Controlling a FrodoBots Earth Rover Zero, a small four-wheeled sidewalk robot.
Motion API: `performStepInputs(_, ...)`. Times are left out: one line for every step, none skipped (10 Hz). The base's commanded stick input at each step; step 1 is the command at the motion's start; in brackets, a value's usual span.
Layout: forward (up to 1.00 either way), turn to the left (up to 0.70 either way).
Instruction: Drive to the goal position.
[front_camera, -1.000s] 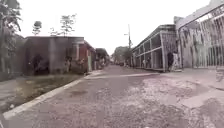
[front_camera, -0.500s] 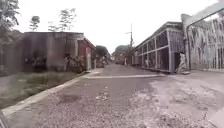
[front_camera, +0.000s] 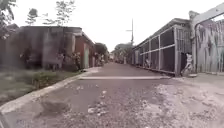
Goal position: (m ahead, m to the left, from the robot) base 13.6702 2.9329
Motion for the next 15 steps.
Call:
performStepInputs(1.0, 0.0)
performStepInputs(0.85, 0.0)
performStepInputs(0.85, 0.0)
performStepInputs(0.85, 0.0)
performStepInputs(0.85, 0.0)
performStepInputs(0.85, 0.0)
performStepInputs(0.85, 0.0)
performStepInputs(0.85, 0.0)
performStepInputs(0.85, 0.0)
performStepInputs(0.85, 0.0)
performStepInputs(0.85, 0.0)
performStepInputs(0.77, 0.0)
performStepInputs(0.7, 0.0)
performStepInputs(0.7, 0.0)
performStepInputs(0.7, 0.02)
